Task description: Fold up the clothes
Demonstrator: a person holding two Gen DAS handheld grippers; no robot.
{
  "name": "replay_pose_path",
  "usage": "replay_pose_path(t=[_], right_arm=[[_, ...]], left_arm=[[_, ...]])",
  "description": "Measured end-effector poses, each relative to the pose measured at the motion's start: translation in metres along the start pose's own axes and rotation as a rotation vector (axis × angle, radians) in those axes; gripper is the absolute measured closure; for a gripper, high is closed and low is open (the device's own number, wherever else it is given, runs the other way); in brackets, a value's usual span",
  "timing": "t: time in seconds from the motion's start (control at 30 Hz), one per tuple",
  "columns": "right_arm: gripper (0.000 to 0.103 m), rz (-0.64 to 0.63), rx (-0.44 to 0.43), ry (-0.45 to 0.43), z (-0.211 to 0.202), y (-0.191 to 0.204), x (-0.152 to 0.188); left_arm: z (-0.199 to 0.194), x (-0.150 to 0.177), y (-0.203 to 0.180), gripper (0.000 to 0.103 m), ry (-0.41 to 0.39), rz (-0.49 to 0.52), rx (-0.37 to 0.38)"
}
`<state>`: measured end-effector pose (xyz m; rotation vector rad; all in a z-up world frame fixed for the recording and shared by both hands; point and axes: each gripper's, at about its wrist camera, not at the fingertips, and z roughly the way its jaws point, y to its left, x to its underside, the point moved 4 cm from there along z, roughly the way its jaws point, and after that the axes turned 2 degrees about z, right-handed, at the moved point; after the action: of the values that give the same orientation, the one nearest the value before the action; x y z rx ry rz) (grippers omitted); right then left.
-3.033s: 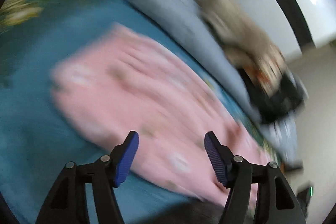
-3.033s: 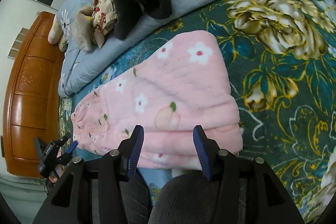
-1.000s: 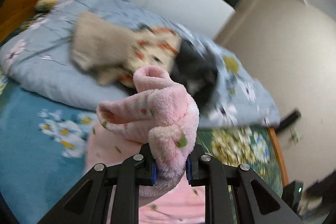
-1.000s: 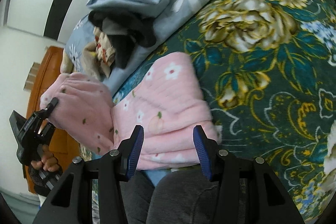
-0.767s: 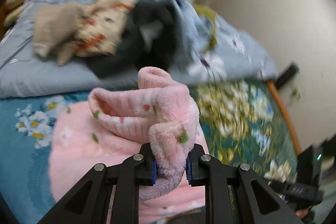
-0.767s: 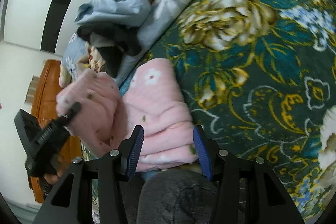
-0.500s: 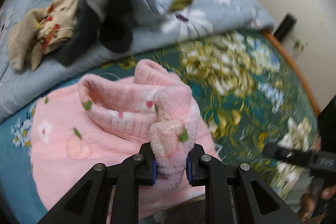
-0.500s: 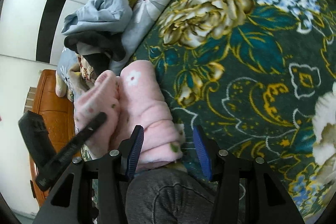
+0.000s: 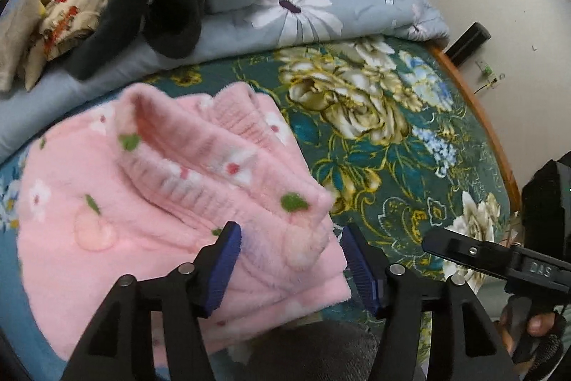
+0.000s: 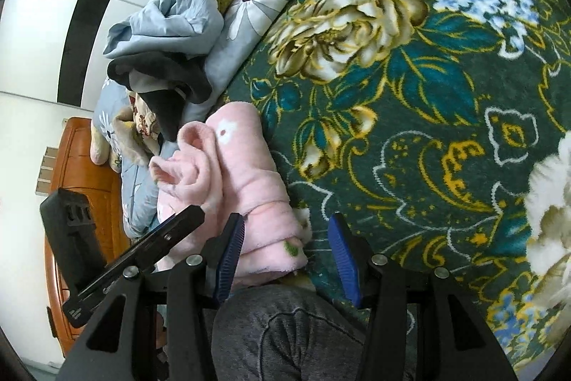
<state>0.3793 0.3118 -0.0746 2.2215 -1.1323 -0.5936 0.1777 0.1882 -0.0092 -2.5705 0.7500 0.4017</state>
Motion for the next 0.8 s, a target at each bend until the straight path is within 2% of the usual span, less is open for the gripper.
replay_pose_path(t=[0.1,0.17,0.3,0.43,0.53,0.63,0.7,0.8], right_arm=[[0.053,-0.038,-0.003,0.001,0.001,0.014,-0.002],[0.053,-0.064,-0.004,0.002,0.002,0.023,-0.003],[0.053,-0.193,-0.046,0.022,0.015,0.066,-0.011],[0.053,-0.364,-0.060,0.073,0.044,0.122,-0.011],[0.053,-0.501,-0.028,0.114,0.072,0.160,-0.009],[0.052,-0.591,0.007,0.136,0.101,0.185,-0.010],[0.040,-0.637,0.048,0.145,0.121,0.194,-0.014],[0.040,-0.649,0.071,0.176,0.142,0.197,-0.021]], left_arm=[[-0.035,-0.001,0.022,0.040,-0.091,-0.078,0.019],[-0.056,0.003,0.048,0.040,-0.145,-0.149,-0.014],[-0.076,0.023,0.114,0.039,-0.173,-0.299,-0.175],[-0.081,0.047,0.169,0.039,-0.142,-0.457,-0.300],[-0.078,0.060,0.185,0.039,-0.115,-0.514,-0.324],[-0.073,0.068,0.189,0.039,-0.089,-0.511,-0.330],[-0.071,0.072,0.190,0.038,-0.072,-0.504,-0.331],[-0.067,0.076,0.190,0.039,-0.055,-0.491,-0.335]])
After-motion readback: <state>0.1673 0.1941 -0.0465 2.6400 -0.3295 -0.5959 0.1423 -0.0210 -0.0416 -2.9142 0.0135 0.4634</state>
